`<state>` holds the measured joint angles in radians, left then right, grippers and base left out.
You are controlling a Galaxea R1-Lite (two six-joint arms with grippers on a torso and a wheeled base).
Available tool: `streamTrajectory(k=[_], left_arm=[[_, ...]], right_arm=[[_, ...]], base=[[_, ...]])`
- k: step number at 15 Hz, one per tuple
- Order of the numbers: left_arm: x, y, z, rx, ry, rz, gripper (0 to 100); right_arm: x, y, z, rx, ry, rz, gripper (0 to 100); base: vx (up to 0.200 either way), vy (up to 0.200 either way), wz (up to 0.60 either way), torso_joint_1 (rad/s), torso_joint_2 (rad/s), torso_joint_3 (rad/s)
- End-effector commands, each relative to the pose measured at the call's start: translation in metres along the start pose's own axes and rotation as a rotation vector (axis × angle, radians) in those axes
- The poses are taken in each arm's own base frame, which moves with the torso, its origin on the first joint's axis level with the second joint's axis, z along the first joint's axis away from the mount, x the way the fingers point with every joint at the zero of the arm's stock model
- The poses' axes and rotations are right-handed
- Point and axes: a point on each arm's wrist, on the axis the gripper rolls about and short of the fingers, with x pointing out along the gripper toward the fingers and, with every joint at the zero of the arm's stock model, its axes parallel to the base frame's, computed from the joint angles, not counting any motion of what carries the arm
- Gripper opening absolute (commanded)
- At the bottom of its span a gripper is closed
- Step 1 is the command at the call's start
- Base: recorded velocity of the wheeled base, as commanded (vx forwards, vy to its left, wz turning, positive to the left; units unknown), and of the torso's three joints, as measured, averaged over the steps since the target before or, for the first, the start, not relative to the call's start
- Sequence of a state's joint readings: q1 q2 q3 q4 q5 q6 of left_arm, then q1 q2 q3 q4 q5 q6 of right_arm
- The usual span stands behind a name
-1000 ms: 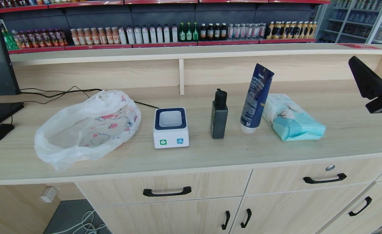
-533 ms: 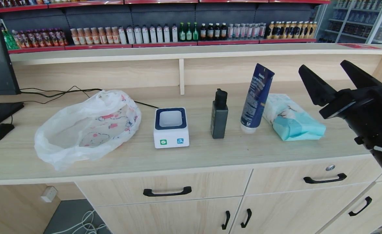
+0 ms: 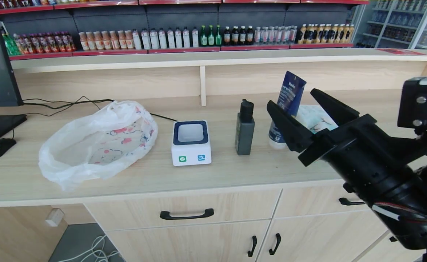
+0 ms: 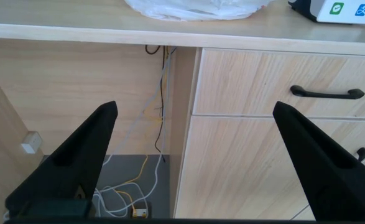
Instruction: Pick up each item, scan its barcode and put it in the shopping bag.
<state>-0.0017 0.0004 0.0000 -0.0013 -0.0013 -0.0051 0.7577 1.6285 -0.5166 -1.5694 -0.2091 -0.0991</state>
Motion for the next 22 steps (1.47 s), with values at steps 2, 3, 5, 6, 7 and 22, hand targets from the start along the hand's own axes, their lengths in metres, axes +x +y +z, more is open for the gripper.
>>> streamTrajectory(k=[2,3,5,6,7,22], left_arm=[[0.000,0.000,0.000,-0.001,-0.001,0.000,100],[0.000,0.000,0.000,-0.001,-0.001,0.000,100],[0.000,0.000,0.000,0.001,-0.001,0.000,100],[0.000,0.000,0.000,-0.001,-0.001,0.000,100],[0.000,0.000,0.000,-0.001,-0.001,0.000,100],[0.000,0.000,0.000,-0.001,-0.001,0.000,100]], right_arm=[[0.043,0.012,-0.039,0.038,0.047,-0.208,100],[0.048,0.013,-0.040,0.052,0.042,-0.231,100],[0.047,0.022,-0.047,0.056,0.064,-0.207,100],[0.047,0.028,-0.050,0.061,0.071,-0.190,100],[0.046,0.037,-0.053,0.066,0.080,-0.168,100],[-0.011,0.008,-0.018,0.109,0.102,-0.187,100]], base=[[0.000,0.000,0.00,0.000,0.00,0.000],[0.000,0.000,0.00,0.000,0.00,0.000],[0.000,0.000,0.00,0.000,0.00,0.000],[0.000,0.000,0.00,0.000,0.00,0.000],[0.000,0.000,0.00,0.000,0.00,0.000],[0.000,0.000,0.00,0.000,0.00,0.000]])
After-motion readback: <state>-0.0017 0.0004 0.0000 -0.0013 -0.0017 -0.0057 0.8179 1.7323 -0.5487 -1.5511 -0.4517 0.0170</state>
